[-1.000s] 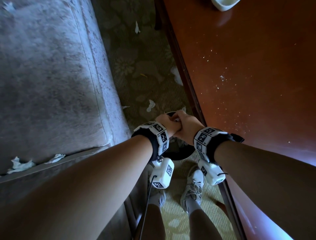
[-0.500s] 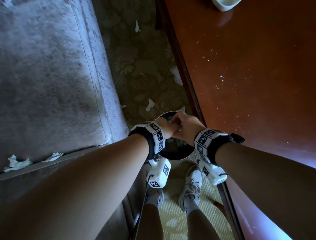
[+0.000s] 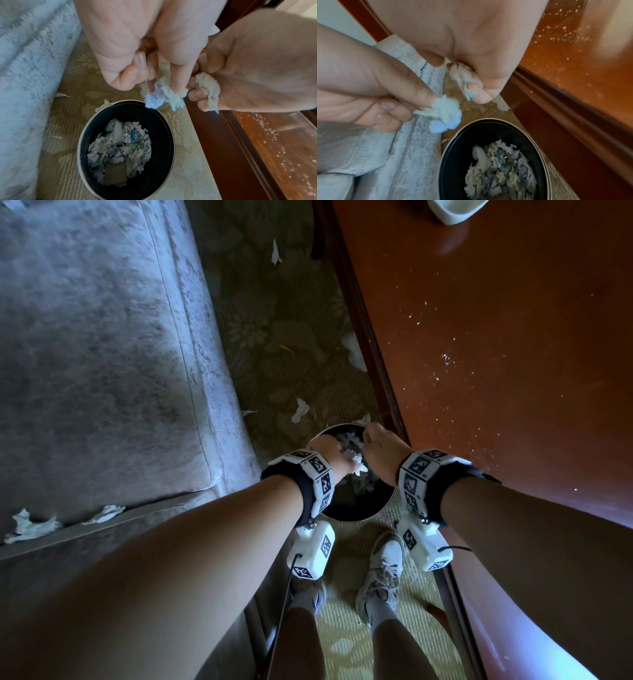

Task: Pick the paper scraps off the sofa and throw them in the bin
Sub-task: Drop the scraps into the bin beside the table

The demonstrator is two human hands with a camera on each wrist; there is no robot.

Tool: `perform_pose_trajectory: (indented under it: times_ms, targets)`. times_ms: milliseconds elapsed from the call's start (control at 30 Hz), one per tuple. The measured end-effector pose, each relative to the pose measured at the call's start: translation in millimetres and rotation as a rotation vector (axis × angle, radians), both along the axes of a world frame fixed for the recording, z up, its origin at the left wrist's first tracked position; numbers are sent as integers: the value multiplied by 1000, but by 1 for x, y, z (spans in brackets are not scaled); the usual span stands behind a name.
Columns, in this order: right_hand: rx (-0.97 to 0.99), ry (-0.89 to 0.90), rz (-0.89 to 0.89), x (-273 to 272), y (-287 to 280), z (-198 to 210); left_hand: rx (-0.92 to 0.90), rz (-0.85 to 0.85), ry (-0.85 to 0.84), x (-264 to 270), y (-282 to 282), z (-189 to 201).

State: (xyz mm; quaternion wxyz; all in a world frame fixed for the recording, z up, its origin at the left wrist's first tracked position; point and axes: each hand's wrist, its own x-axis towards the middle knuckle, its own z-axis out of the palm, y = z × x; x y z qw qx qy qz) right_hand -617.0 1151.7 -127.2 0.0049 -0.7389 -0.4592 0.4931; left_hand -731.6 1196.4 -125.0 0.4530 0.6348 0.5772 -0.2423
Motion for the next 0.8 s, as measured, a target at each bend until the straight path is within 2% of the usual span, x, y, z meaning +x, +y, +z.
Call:
perform_pose_trajectory:
  times_ms: [133,267,433,533,700,800]
  targets:
    - [-30,-37,48,-3,-1,1,71,29,-10,-2,1,7]
    - [-68,30,115,-4,-3,3,94,33,-49,1,3,11]
    - [72,61,10,-1,-4,10,81,-27,-71,-3,2,9]
    - [94,50,55,3,-5,11,111,-78,-100,-11,1,5]
    - [107,27,34,4,-6,10,181,-165,-121,-11,2,11]
    - [106,23,24,5,-7,9,182,-156,-112,-11,2,11]
